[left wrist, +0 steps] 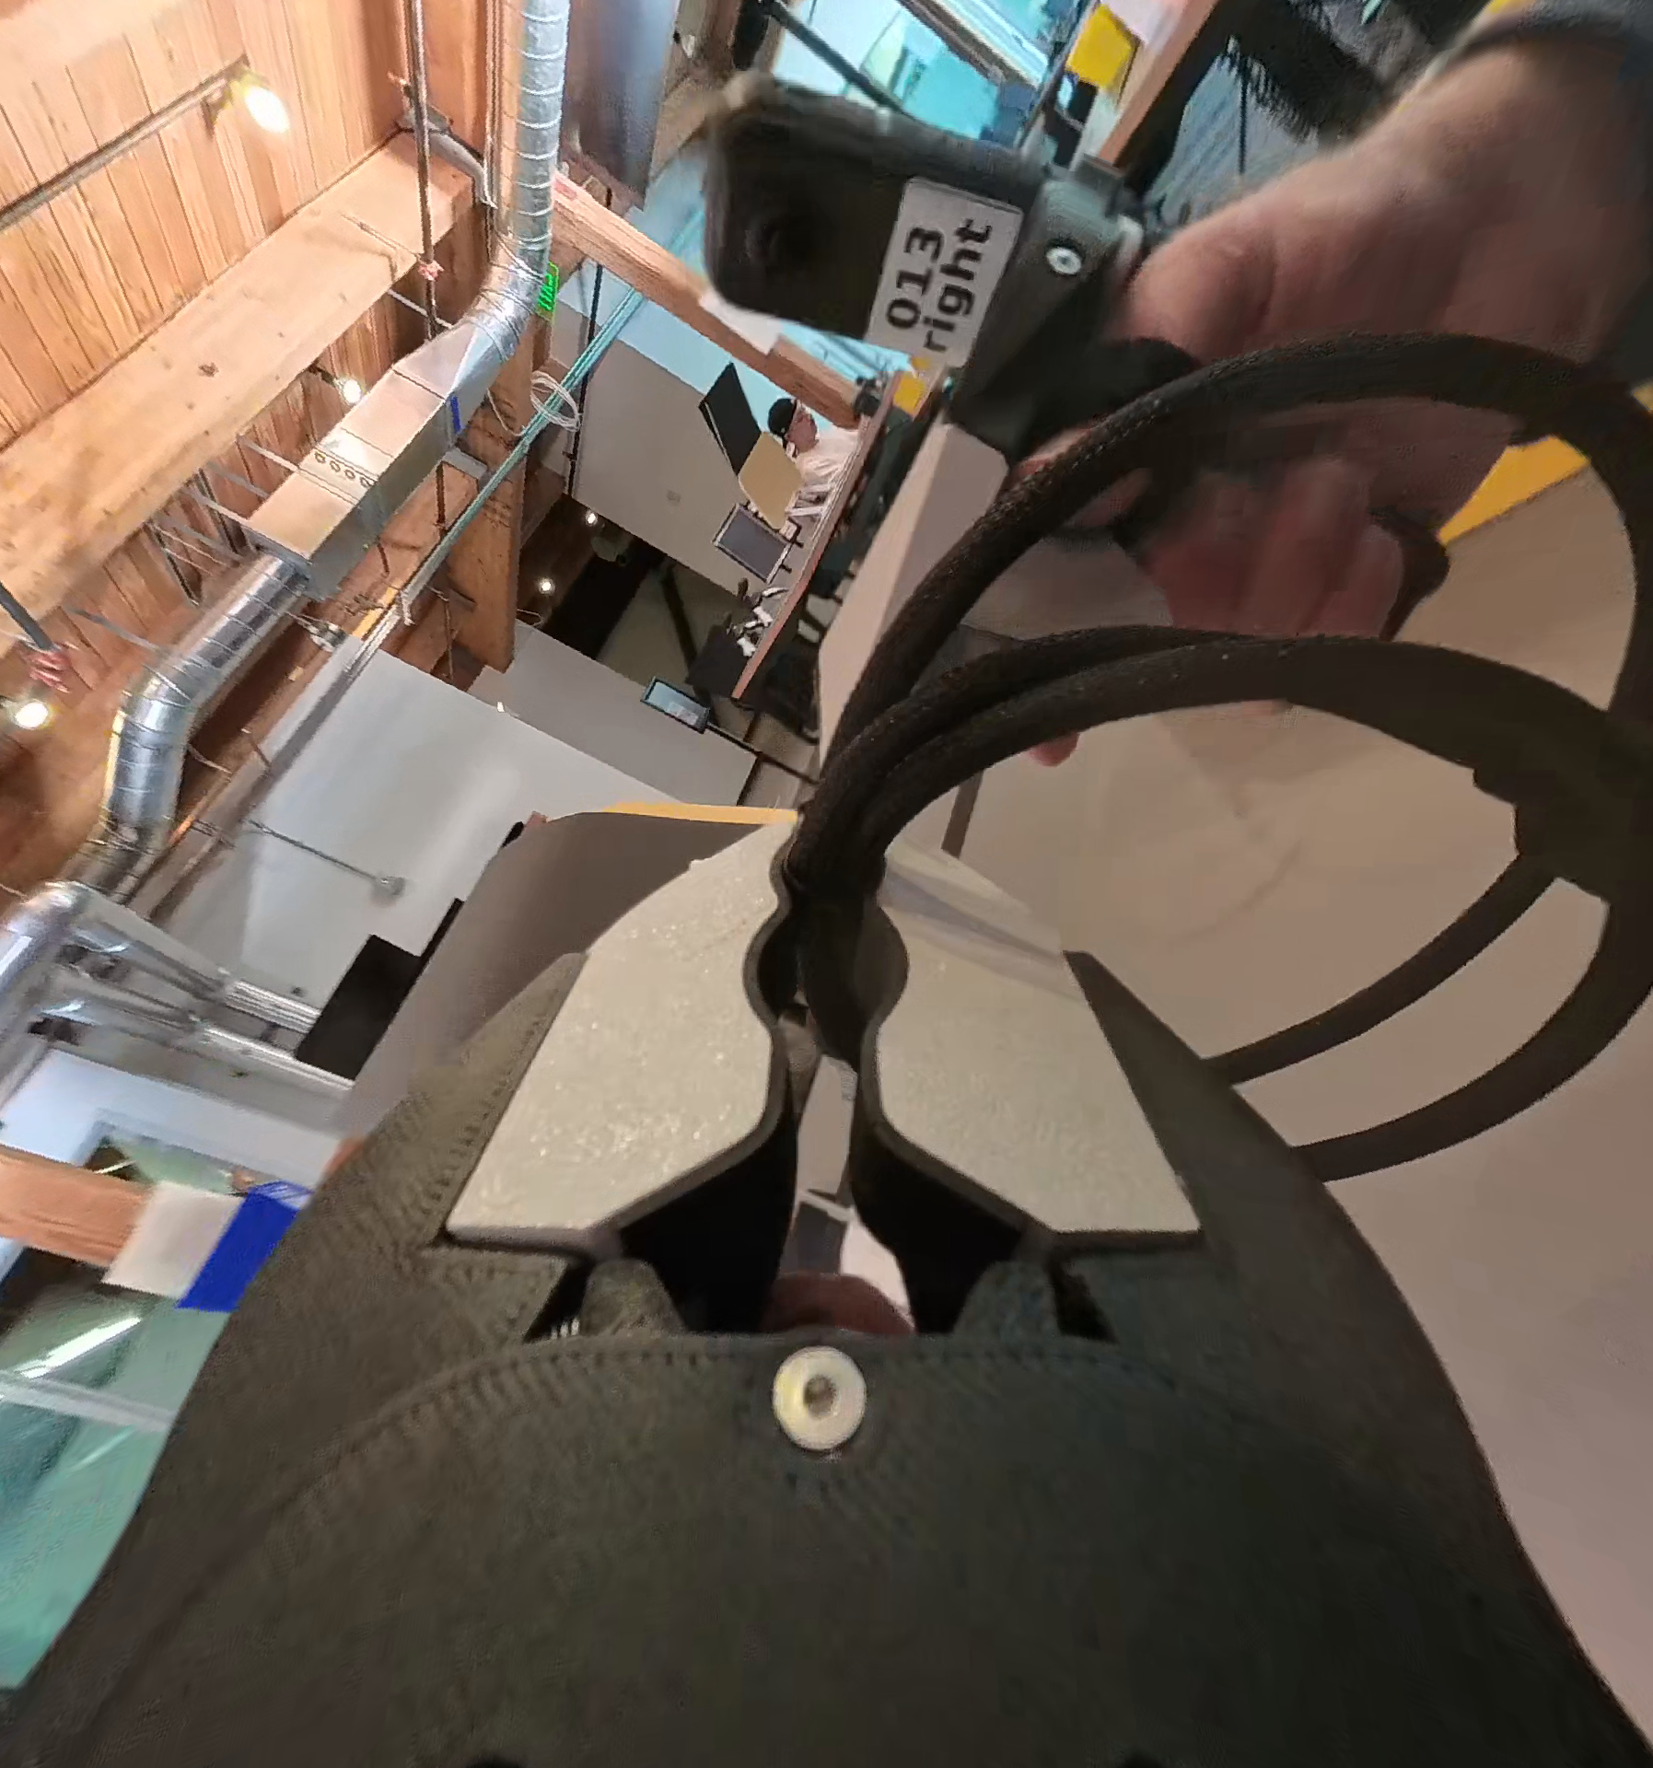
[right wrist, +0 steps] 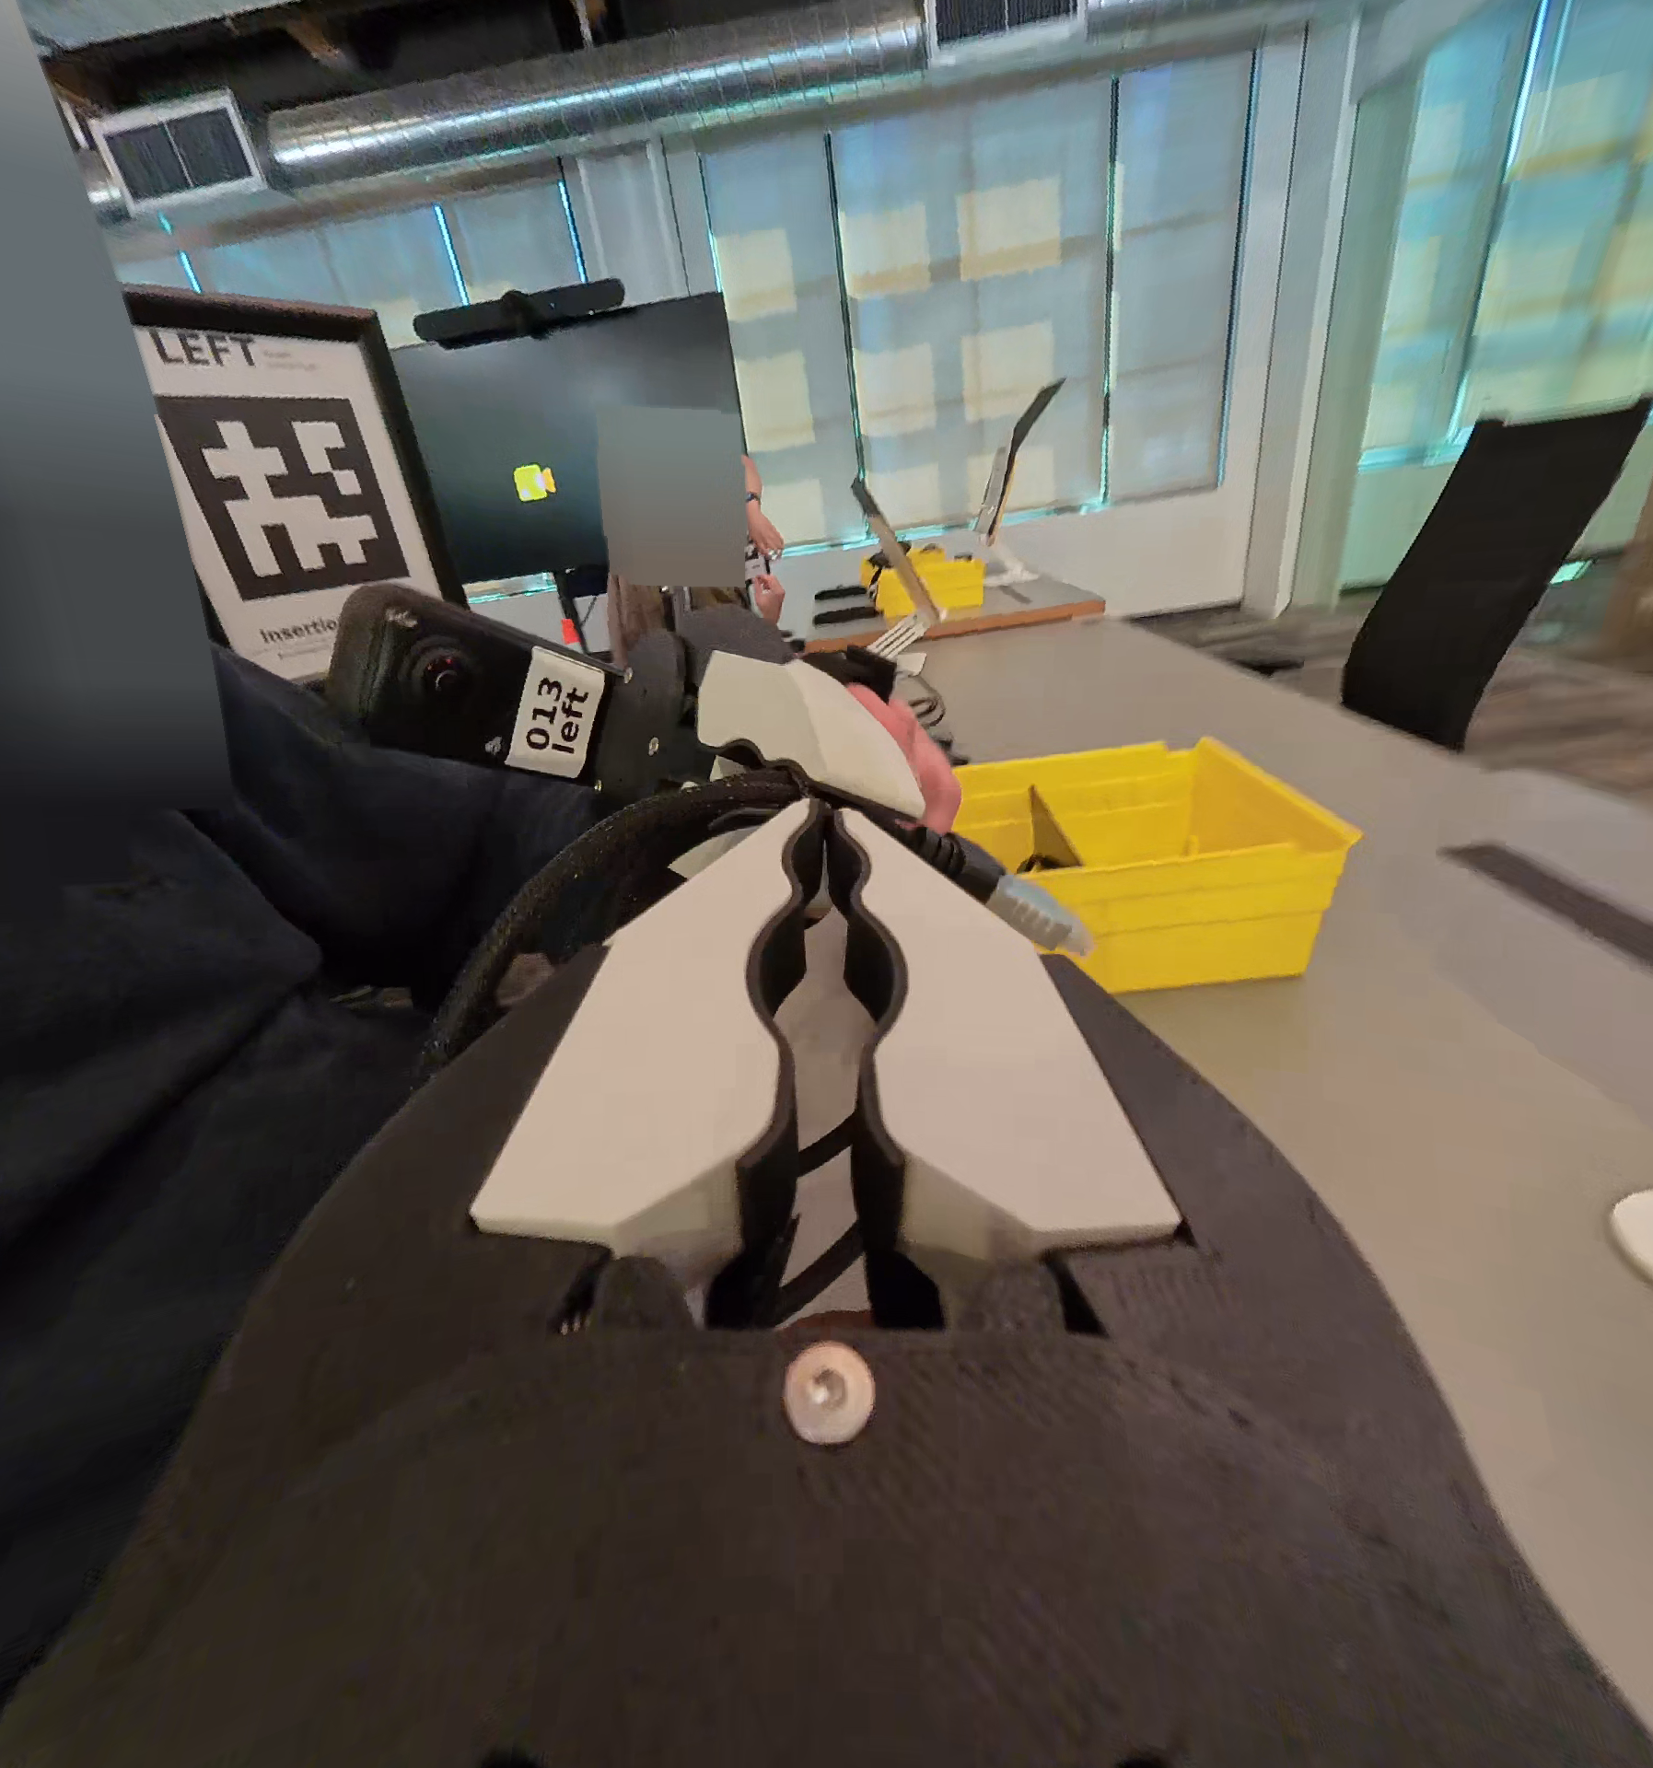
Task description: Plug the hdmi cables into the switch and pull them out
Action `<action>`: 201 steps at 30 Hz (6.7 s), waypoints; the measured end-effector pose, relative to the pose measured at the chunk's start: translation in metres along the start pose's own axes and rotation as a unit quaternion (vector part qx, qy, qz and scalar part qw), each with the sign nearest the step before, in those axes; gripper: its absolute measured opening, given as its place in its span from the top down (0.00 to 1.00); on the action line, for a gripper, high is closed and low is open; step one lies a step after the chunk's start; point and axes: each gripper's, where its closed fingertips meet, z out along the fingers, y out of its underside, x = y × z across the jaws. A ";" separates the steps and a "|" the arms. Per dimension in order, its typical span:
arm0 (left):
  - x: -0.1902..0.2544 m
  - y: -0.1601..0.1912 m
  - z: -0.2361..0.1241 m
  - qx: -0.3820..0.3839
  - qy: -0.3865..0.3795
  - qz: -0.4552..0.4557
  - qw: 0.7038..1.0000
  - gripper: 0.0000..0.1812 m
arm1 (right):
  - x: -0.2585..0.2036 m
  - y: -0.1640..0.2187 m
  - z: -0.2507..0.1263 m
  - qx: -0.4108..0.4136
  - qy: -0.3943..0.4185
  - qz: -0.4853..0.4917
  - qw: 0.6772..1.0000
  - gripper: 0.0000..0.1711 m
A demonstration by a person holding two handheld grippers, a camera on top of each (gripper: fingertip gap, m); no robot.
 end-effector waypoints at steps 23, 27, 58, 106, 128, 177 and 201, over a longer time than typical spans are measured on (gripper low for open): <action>-0.002 0.006 0.003 -0.007 0.009 -0.089 0.996 0.97 | -0.017 -0.005 0.000 -0.045 0.078 -0.194 0.977 1.00; -0.001 0.005 0.003 -0.003 0.010 -0.091 0.996 0.97 | -0.002 0.001 -0.008 -0.082 0.142 -0.280 0.946 0.97; 0.010 0.005 0.004 -0.012 0.042 -0.077 0.996 0.97 | -0.001 0.002 -0.007 -0.172 0.201 -0.493 0.829 1.00; 0.022 0.000 0.006 -0.009 0.091 -0.136 0.987 0.96 | -0.006 0.023 -0.012 -0.243 0.162 -0.661 0.691 0.97; 0.028 0.001 0.006 -0.016 0.112 -0.118 0.987 0.96 | -0.009 0.018 -0.019 -0.232 0.147 -0.614 0.740 1.00; 0.031 -0.001 0.006 -0.019 0.092 -0.051 0.994 0.96 | 0.004 0.014 -0.027 -0.101 0.115 -0.144 0.978 0.96; 0.043 0.002 0.010 -0.037 0.103 -0.038 0.993 0.96 | -0.021 -0.005 -0.009 -0.105 0.101 -0.212 0.966 1.00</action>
